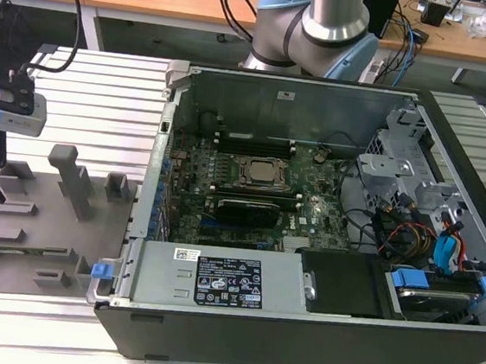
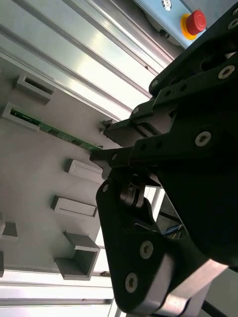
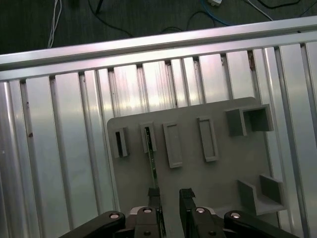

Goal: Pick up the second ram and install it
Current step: 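Pick up the second ram and move it above second insertion slot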

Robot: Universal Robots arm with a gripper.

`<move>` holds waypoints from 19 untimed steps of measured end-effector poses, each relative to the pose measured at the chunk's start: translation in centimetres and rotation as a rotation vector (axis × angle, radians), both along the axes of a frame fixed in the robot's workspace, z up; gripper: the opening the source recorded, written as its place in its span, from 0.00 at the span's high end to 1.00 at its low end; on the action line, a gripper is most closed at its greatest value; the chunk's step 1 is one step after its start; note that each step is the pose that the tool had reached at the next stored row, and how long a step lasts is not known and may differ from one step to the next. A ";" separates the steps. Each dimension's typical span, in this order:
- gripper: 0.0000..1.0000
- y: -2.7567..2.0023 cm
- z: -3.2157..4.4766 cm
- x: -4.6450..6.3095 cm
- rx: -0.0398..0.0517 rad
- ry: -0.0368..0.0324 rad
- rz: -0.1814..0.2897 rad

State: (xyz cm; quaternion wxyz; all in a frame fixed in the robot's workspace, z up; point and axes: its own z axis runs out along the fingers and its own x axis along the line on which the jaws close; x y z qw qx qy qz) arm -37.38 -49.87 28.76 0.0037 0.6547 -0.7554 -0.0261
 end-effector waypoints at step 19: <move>0.70 -0.12 -1.28 0.0 0.0000 -0.0002 0.074</move>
